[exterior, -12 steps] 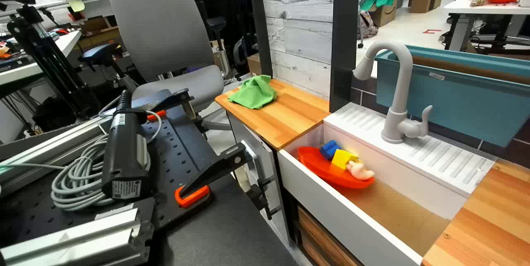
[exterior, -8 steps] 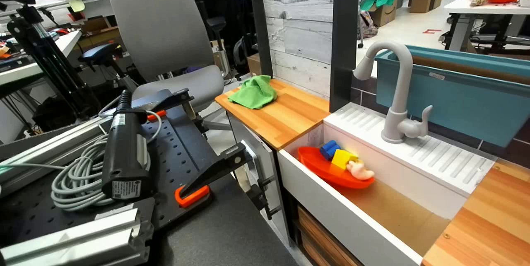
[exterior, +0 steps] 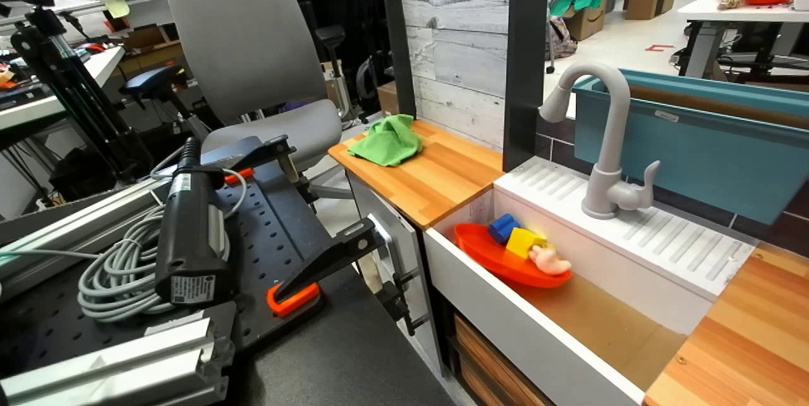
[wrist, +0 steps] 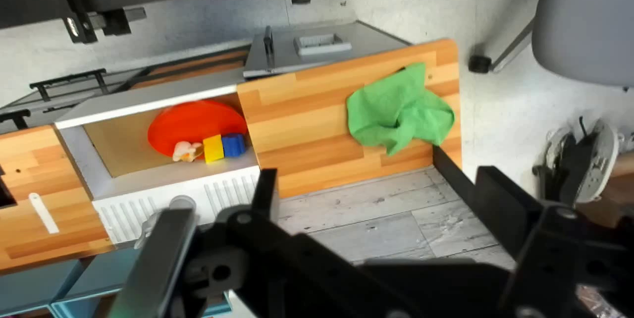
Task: Unfold the green cloth
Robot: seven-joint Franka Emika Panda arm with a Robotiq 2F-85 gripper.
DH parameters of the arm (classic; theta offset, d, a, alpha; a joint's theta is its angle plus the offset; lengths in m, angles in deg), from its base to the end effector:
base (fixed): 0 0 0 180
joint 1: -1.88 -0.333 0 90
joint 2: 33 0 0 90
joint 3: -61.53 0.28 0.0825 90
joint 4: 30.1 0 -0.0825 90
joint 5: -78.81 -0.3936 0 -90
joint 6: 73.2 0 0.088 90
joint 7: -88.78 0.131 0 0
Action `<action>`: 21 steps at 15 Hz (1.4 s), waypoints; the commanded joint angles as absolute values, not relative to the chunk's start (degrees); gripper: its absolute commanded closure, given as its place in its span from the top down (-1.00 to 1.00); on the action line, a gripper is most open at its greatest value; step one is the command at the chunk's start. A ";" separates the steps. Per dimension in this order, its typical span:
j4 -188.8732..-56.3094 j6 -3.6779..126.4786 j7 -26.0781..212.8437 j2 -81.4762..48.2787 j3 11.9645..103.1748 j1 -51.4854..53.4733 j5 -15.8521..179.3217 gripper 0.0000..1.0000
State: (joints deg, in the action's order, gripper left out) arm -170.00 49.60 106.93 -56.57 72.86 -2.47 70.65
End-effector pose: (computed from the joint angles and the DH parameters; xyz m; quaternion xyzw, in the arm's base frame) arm 0.4374 0.1297 0.3981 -0.9963 0.0628 -0.0455 0.0369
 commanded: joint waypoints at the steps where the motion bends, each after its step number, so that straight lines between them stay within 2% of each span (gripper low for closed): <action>1: -166.01 58.22 110.11 -43.49 72.20 -0.38 71.94 1.00; 13: -151.73 70.23 116.91 -4.48 63.24 -3.65 77.00 1.00; 14: -155.87 68.14 114.75 -9.84 63.35 -3.45 76.09 1.00; 17: -152.59 69.89 114.99 -4.24 62.55 -4.15 75.79 1.00; 21: -151.35 70.34 115.44 -3.14 62.29 -4.73 76.10 1.00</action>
State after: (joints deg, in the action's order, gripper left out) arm -151.88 70.06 116.08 -3.99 63.99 -2.76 77.03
